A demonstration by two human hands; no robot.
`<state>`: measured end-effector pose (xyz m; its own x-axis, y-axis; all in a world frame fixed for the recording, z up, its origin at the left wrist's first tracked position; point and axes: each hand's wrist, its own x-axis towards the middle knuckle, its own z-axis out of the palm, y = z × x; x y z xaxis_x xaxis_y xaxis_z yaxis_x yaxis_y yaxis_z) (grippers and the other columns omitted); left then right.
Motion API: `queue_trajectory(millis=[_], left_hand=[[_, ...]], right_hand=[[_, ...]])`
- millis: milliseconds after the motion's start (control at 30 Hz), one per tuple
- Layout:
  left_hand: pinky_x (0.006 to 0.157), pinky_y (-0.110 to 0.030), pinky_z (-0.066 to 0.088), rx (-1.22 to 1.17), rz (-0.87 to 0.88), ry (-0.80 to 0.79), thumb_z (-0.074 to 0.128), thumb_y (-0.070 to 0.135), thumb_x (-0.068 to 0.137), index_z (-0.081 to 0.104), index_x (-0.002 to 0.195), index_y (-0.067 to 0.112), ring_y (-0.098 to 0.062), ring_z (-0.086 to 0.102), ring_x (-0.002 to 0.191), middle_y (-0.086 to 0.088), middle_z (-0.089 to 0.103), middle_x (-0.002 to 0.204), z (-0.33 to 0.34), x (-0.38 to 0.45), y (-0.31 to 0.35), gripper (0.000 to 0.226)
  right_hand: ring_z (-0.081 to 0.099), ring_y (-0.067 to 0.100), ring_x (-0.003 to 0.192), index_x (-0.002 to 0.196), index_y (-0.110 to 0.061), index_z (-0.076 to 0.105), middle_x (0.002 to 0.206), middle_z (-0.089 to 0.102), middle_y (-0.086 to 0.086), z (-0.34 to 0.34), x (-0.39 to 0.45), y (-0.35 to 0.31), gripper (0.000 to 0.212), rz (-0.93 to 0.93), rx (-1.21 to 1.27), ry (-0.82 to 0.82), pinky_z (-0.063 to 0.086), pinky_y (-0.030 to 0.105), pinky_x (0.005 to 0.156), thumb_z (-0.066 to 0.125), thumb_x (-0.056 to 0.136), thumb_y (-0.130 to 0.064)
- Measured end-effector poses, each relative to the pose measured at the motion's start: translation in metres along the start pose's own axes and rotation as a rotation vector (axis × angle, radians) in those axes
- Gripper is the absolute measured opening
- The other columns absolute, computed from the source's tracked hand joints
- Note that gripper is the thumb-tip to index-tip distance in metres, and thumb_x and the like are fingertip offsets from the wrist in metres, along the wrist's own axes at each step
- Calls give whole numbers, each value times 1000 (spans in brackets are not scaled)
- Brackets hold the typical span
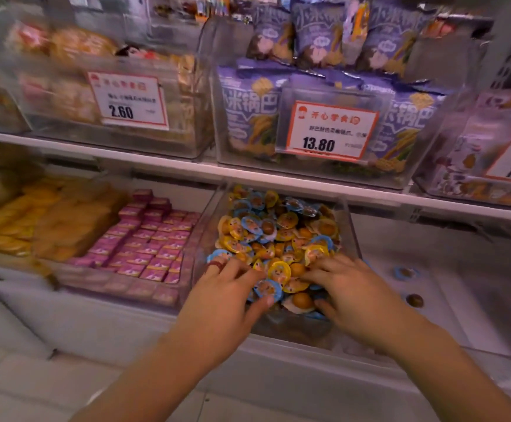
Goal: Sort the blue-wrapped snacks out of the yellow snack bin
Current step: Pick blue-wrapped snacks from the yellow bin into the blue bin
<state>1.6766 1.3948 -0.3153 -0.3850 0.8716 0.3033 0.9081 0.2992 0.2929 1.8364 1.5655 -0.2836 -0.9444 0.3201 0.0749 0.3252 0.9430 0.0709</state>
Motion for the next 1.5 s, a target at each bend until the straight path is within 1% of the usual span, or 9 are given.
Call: queue_trajectory(millis=[133, 267, 400, 500, 633, 900, 1000, 1167, 1500], left_hand=[[89, -37, 45, 89, -6, -74, 53, 70, 80, 62, 121, 39, -23, 48, 106, 7, 54, 114, 4, 22, -3, 52], [72, -31, 42, -19, -73, -79, 76, 51, 70, 59, 102, 37, -20, 56, 99, 12, 56, 103, -1, 40, -10, 39], [66, -27, 40, -121, -111, -107, 83, 38, 67, 48, 85, 42, -12, 59, 88, 18, 51, 89, -6, 44, -15, 40], [55, -15, 41, -393, -224, 33, 85, 23, 69, 57, 81, 37, -2, 61, 69, 17, 62, 75, -7, 43, -18, 34], [54, -12, 45, -600, -276, 168, 85, 20, 73, 63, 89, 37, 1, 62, 65, 17, 66, 76, -14, 44, -12, 32], [60, -19, 44, -238, -60, -12, 64, 14, 77, 51, 89, 33, -2, 58, 76, 16, 60, 83, -19, 23, -23, 26], [76, -36, 50, -147, 42, -60, 60, 25, 90, 59, 104, 30, -13, 59, 92, 10, 55, 104, -14, 16, -23, 15], [87, -27, 45, -167, -43, -141, 70, 45, 86, 64, 120, 28, -12, 55, 103, 9, 45, 110, -5, 20, -24, 39], [64, -21, 36, -295, -109, 51, 79, 30, 79, 52, 79, 32, -3, 51, 77, 15, 49, 88, -2, 25, -23, 27]], right_hand=[[46, 17, 120, 120, -34, 64, 120, 63, -14, 4, 6, 2, 37, 28, -11, 75, 35, 34, 96, 64, 83, -36], [59, 26, 98, 101, -22, 75, 93, 73, -2, 3, 12, 13, 19, 77, 38, 286, 46, 38, 79, 73, 83, -24], [64, 11, 93, 106, -30, 71, 97, 69, -16, -1, 12, 25, 20, 218, 461, 562, 50, 25, 78, 71, 88, -23], [68, 1, 85, 107, -42, 65, 92, 71, -21, -6, 16, 15, 19, 327, 844, 668, 55, 17, 69, 63, 93, -29], [70, 7, 84, 106, -44, 65, 96, 69, -17, 0, 22, -17, 23, 328, 1115, 499, 61, 32, 72, 54, 98, -24], [42, 21, 119, 128, -42, 58, 119, 51, -6, 14, 25, -31, 39, -142, 179, -13, 33, 39, 92, 43, 94, -31], [31, 21, 133, 142, -41, 44, 139, 42, -9, 18, 31, -19, 45, -67, 144, -20, 32, 41, 102, 45, 98, -38], [25, 22, 134, 150, -42, 28, 143, 35, -9, 23, 40, -17, 77, 6, 150, -102, 29, 46, 112, 49, 84, -72], [34, 18, 126, 135, -35, 51, 131, 46, -11, 29, 40, -18, 52, 10, 200, 22, 36, 37, 104, 59, 88, -56]])
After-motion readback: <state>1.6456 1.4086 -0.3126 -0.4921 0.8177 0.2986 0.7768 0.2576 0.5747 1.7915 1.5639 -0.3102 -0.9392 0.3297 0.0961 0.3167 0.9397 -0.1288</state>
